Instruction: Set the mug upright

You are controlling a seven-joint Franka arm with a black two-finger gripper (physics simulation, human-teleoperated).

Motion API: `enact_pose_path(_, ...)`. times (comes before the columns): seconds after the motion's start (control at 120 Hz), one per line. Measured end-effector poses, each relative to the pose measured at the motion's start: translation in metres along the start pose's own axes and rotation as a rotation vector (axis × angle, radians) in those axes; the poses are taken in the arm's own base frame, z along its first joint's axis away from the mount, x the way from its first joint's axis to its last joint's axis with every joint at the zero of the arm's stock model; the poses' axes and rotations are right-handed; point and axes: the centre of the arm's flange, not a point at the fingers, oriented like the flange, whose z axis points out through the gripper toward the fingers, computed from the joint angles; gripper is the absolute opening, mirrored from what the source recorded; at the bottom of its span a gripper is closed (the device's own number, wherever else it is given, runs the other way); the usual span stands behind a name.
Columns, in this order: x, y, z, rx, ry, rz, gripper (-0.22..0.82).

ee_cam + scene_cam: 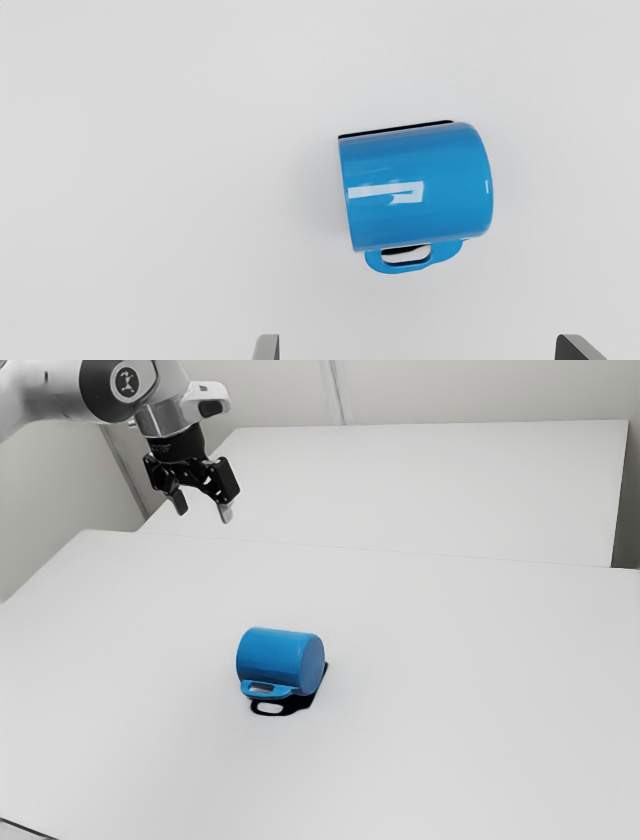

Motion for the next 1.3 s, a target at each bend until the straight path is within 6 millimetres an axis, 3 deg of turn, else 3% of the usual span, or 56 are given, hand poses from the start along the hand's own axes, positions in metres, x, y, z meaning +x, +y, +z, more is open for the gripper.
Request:
enact_pose_path(0.167, -0.002, -0.003, 0.003, 0.0, -0.006, -0.005, 0.6)
enact_pose_path(0.4, -0.013, -0.005, 0.029, -0.027, -0.044, -0.01, 0.6)
enact_pose_path(0.525, -0.018, -0.014, 0.062, -0.086, -0.075, -0.031, 0.6)
enact_pose_path(0.775, -0.034, -0.065, 0.121, -0.216, -0.088, -0.129, 0.6)
enact_pose_path(0.975, -0.041, -0.059, 0.155, -0.301, -0.074, -0.117, 0.6)
enact_pose_path(1.3, -0.053, -0.067, 0.209, -0.46, -0.005, -0.144, 0.6)
